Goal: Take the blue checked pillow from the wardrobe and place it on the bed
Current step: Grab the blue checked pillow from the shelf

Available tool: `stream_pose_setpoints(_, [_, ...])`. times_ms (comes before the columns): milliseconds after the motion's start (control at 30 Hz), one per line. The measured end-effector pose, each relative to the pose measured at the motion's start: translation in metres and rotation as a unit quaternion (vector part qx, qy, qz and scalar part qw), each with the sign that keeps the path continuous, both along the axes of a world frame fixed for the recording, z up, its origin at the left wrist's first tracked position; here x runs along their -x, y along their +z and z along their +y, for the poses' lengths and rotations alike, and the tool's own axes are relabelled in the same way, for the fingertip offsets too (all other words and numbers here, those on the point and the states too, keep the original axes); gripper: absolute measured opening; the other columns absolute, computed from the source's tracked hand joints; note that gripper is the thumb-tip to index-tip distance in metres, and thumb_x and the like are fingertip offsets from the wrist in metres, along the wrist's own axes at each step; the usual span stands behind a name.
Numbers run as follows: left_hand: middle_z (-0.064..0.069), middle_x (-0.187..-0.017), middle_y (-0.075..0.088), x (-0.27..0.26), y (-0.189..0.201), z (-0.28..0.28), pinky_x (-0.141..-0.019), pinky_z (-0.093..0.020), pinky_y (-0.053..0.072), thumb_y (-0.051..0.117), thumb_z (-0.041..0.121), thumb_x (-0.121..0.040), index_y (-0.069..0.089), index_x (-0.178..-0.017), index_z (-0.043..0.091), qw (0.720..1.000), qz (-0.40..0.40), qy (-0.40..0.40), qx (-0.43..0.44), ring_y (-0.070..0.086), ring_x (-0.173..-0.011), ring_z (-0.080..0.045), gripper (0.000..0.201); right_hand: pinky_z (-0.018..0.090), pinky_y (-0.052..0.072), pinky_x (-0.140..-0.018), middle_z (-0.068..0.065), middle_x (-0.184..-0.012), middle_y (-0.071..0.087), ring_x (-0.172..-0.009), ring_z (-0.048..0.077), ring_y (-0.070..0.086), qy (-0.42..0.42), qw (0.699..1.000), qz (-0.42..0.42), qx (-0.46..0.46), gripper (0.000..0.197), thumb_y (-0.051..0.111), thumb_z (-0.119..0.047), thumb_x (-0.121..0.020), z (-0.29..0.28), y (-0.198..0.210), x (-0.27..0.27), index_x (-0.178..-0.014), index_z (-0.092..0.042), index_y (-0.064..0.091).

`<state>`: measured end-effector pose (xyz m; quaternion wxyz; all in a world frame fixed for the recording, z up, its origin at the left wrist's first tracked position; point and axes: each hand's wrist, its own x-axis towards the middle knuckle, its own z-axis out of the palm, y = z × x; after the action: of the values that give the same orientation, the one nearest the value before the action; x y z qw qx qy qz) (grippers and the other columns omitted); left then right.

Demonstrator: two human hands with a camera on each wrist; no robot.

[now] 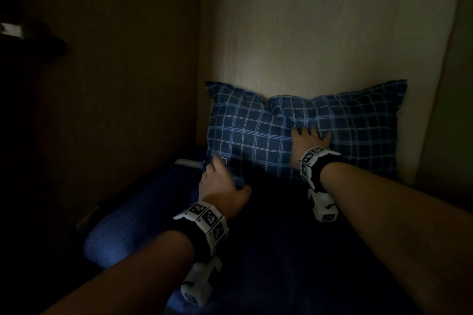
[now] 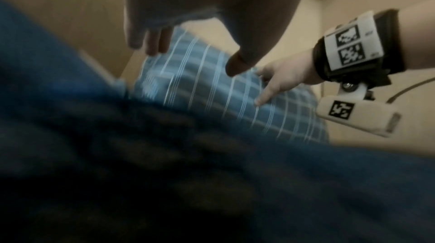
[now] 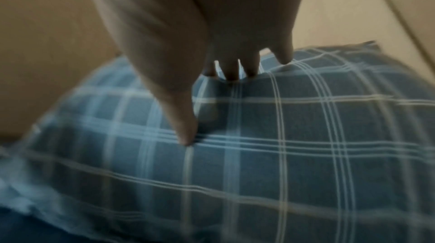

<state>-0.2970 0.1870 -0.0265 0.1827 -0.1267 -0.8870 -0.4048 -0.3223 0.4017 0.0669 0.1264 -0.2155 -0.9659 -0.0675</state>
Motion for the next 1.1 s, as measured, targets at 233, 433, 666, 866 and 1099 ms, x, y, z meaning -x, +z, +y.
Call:
stream_pose_setpoints(233, [-0.018,-0.147,0.036,0.008,-0.002,0.004,-0.111,-0.049,0.034,0.075,0.045,-0.071,0.013,-0.151,0.008,1.0,0.019,-0.001,-0.003,0.036,-0.135,-0.037,0.108,0.045,0.036,-0.102,0.005,-0.069,0.055,-0.08,0.026,0.057,-0.013,0.996,0.07,-0.06,0.022,0.053,-0.01,-0.089,-0.011,-0.015,0.003,-0.068,-0.016,0.053])
stream_pose_setpoints(433, [-0.017,-0.146,0.033,-0.007,-0.001,0.006,-0.113,-0.049,0.033,0.073,0.045,-0.072,0.015,-0.151,0.009,0.998,0.044,-0.026,0.035,0.033,-0.135,-0.036,0.105,0.061,0.009,-0.117,0.0,-0.058,0.052,-0.062,0.022,0.05,0.023,0.983,0.145,-0.107,0.026,0.05,-0.007,-0.084,-0.009,-0.012,-0.025,-0.061,-0.018,0.053])
stream_pose_setpoints(666, [-0.017,-0.158,0.023,-0.061,0.034,0.004,-0.122,-0.052,0.013,0.062,0.044,-0.083,0.027,-0.15,0.014,0.961,0.266,-0.018,0.068,0.016,-0.148,-0.035,0.082,0.04,0.037,-0.1,0.004,-0.076,0.06,-0.079,0.027,0.061,0.11,0.943,0.313,-0.024,0.021,0.053,-0.02,-0.099,-0.029,0.026,-0.108,-0.091,-0.005,0.065])
stream_pose_setpoints(866, [-0.014,-0.161,0.024,-0.136,0.046,-0.025,-0.121,-0.057,-0.001,0.048,0.048,-0.09,0.035,-0.147,0.018,0.95,0.302,-0.024,0.074,0.01,-0.151,-0.033,0.066,0.029,0.045,-0.061,0.009,-0.077,0.062,-0.068,0.025,0.057,0.083,0.935,0.336,0.08,0.023,0.057,-0.022,-0.097,-0.08,0.026,-0.212,-0.099,-0.002,0.068])
stream_pose_setpoints(1099, [-0.022,-0.16,0.021,-0.235,0.042,-0.08,-0.123,-0.052,0.003,0.048,0.043,-0.092,0.032,-0.15,0.011,0.929,0.349,-0.1,0.078,0.01,-0.151,-0.035,0.068,0.028,0.039,-0.066,0.015,-0.099,0.069,-0.092,0.033,0.064,0.025,0.926,0.373,0.043,0.014,0.06,-0.018,-0.093,-0.174,0.007,-0.362,-0.096,-0.006,0.065])
